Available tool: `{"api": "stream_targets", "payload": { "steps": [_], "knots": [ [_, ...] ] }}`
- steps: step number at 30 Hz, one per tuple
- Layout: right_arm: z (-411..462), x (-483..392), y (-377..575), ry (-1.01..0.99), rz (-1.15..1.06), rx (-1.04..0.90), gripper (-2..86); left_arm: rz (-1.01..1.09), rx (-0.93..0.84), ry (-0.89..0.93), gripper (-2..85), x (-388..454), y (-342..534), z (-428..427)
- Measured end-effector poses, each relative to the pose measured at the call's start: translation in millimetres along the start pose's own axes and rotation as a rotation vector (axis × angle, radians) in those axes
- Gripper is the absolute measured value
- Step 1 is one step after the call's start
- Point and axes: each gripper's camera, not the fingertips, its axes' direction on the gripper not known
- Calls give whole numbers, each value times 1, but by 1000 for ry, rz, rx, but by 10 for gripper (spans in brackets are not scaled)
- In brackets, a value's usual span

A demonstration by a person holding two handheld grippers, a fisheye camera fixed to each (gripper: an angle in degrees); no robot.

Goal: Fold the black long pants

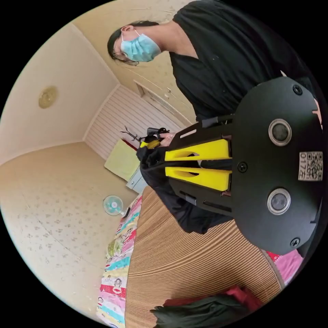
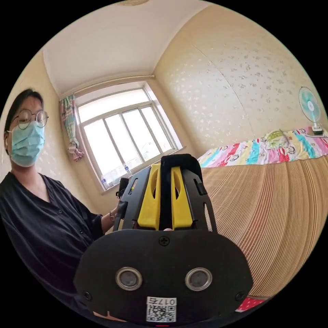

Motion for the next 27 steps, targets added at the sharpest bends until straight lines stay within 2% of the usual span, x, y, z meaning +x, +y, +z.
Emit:
{"api": "stream_targets", "payload": {
  "steps": [2,4,5,6,8,9,13,18,22,27],
  "knots": [
    [63,52,5,115,176,-140,24,-179,-15,-119,41,-38,-13,7],
    [119,93,28,287,242,-266,29,-442,-17,-261,53,-92,-2,24],
    [155,123,50,382,300,-356,32,-498,12,-272,57,-102,7,24],
    [171,138,62,410,336,-409,33,-590,83,-244,81,-118,28,24],
    [229,190,113,455,486,-668,36,-681,177,-176,120,-127,60,23],
    [238,196,125,438,497,-708,37,-724,212,-160,137,-125,82,24],
    [215,178,151,404,413,-534,42,-812,191,-236,166,-100,136,25],
    [158,168,147,337,366,-339,69,-884,114,-201,172,-89,165,42],
    [138,215,141,483,457,-430,134,-895,83,-180,171,-89,168,75],
    [152,261,160,330,532,-595,157,-821,14,-181,152,-76,159,131]
  ]
}}
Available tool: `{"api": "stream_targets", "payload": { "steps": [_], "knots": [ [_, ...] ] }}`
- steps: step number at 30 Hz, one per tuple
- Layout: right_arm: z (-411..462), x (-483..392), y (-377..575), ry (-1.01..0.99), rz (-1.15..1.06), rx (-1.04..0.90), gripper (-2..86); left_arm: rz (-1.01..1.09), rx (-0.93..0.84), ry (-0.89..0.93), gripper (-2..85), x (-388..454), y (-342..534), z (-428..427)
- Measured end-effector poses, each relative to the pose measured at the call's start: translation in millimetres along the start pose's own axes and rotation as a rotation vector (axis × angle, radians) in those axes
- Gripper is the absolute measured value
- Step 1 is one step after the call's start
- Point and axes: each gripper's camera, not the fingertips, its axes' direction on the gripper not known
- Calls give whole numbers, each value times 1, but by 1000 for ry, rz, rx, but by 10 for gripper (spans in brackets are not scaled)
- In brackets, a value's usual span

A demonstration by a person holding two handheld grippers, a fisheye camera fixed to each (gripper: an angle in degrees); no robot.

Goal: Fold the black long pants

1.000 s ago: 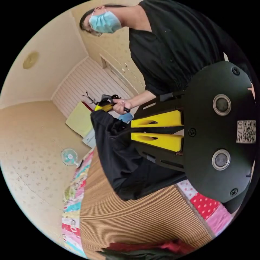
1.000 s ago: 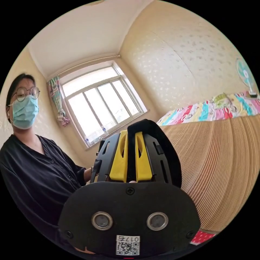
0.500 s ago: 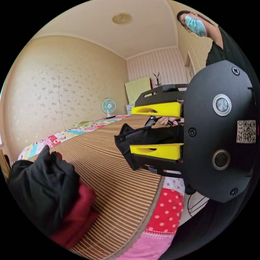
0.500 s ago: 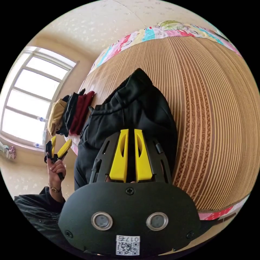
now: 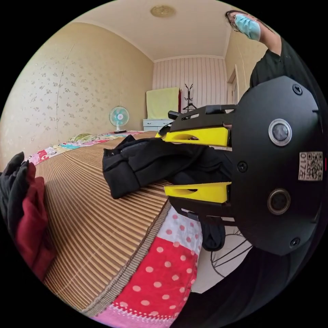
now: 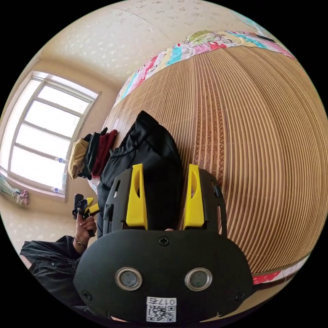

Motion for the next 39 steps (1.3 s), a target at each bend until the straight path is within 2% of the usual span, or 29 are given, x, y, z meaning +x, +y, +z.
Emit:
{"api": "stream_targets", "payload": {
  "steps": [3,5,7,9,11,13,15,18,22,24,25,26,27,29,30,32,34,39],
  "knots": [
    [-1,4,20,-92,27,11,121,42,5,-10,85,9,5,8],
    [-65,-14,64,-370,-50,264,51,95,27,53,52,23,12,-6],
    [-113,-35,94,-468,-139,363,39,279,53,-10,45,69,28,-36],
    [-161,-57,123,-482,-233,440,33,451,110,0,39,109,46,-68],
    [-220,-73,166,-657,-387,616,28,567,191,124,36,143,62,-107],
    [-259,-86,192,-805,-490,731,25,630,269,360,33,177,70,-157],
    [-296,-100,208,-883,-587,866,24,706,318,445,30,211,70,-187],
    [-353,-130,164,-775,-601,926,24,833,283,398,29,309,37,-199],
    [-412,-199,-1,-573,-483,951,29,850,260,109,39,474,-79,-148],
    [-430,-229,-78,-439,-428,944,35,885,227,-30,56,524,-136,-122],
    [-433,-244,-119,-270,-338,927,41,870,217,-145,82,537,-164,-107],
    [-425,-254,-143,-81,-246,926,50,844,223,-211,100,537,-174,-101],
    [-417,-258,-148,0,-219,935,54,787,235,-322,129,528,-186,-91],
    [-375,-266,-144,123,-290,920,67,800,209,-395,147,501,-184,-74],
    [-361,-266,-140,132,-336,897,69,847,178,-413,145,475,-172,-60],
    [-287,-245,-120,136,-438,728,73,887,113,-450,134,421,-148,-34],
    [-223,-212,-100,125,-467,599,76,907,-27,-496,125,331,-107,8],
    [-47,-104,-31,152,-389,264,81,753,-229,-445,126,143,-16,65]
  ]
}}
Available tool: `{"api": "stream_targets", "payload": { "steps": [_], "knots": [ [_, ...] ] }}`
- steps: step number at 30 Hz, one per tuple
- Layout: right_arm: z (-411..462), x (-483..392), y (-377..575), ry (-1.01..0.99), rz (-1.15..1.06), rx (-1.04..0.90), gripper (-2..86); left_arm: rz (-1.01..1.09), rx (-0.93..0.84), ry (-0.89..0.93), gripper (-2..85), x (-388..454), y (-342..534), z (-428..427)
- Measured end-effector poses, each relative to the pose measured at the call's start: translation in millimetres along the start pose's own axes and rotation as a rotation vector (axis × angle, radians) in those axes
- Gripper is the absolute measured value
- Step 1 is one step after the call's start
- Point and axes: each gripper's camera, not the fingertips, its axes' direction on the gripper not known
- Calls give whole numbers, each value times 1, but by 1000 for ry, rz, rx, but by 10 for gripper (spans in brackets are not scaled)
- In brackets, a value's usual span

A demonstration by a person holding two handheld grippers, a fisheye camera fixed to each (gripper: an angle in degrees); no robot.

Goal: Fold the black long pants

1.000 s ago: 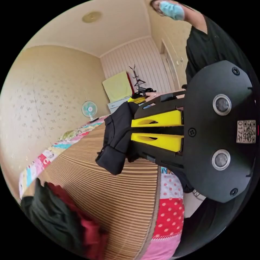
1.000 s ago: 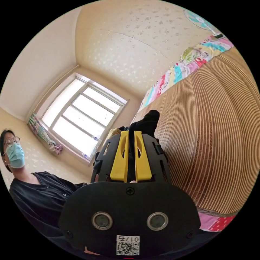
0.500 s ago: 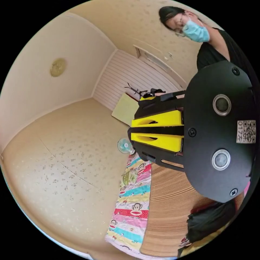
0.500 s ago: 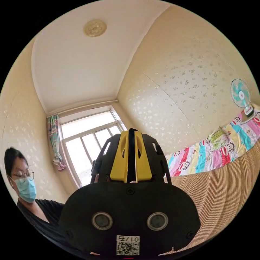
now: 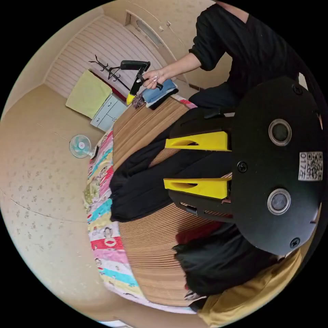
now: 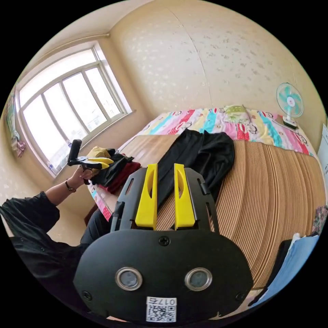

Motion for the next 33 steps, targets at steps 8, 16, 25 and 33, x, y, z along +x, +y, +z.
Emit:
{"api": "stream_targets", "payload": {
  "steps": [8,16,25,33],
  "knots": [
    [151,-28,164,116,165,-346,136,-258,50,161,114,29,186,98],
    [69,31,119,-271,157,-175,34,-218,47,113,104,51,207,94],
    [-110,166,190,-139,244,-45,23,-369,214,53,97,-13,197,34],
    [-82,159,215,314,343,-316,19,-467,57,-11,123,-55,196,46]
  ]
}}
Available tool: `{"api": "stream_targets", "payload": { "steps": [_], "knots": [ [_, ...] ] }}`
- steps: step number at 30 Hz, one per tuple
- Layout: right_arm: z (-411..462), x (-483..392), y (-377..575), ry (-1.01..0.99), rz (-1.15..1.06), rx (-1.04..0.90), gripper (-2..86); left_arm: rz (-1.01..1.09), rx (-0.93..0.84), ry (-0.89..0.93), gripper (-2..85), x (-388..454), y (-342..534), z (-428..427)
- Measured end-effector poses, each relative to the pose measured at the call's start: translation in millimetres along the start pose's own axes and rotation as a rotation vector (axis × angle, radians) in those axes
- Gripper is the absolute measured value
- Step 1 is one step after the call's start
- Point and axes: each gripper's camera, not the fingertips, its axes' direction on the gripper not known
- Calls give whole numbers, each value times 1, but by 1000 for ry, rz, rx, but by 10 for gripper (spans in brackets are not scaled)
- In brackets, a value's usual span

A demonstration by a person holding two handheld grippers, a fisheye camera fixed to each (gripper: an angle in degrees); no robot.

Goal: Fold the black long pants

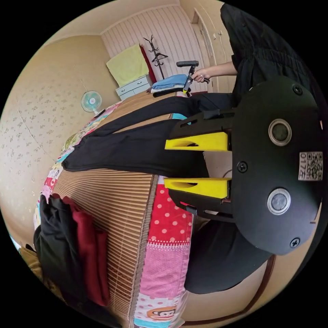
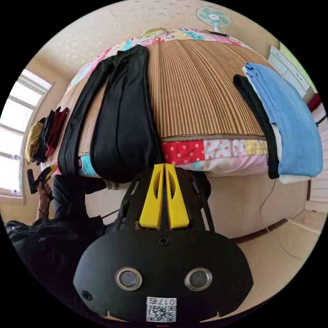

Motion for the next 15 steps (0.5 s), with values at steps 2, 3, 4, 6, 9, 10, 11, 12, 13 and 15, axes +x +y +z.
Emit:
{"api": "stream_targets", "payload": {
  "steps": [2,3,4,6,9,10,11,12,13,15],
  "knots": [
    [-12,-43,-6,-195,-161,114,35,-12,-11,-32,120,-1,0,3],
    [-13,-54,-8,-261,-201,134,41,-32,-22,-59,113,-2,-1,6],
    [-10,-77,-13,-380,-281,145,52,-66,-40,-86,98,-4,-6,9],
    [7,-112,-23,-455,-361,93,66,-109,-62,-110,81,-7,-15,10],
    [49,-166,-40,-443,-434,-57,90,-128,-106,-142,77,-6,-34,5],
    [62,-182,-45,-437,-445,-105,100,-123,-118,-152,77,-5,-39,1],
    [70,-193,-50,-446,-436,-139,103,-119,-119,-157,78,-5,-41,-2],
    [72,-197,-51,-441,-422,-149,104,-109,-102,-168,81,-5,-42,-11],
    [71,-201,-53,-406,-403,-149,103,-96,-61,-176,82,-5,-42,-21],
    [60,-203,-50,-341,-421,-130,89,-80,-9,-170,84,-10,-42,-34]
  ]
}}
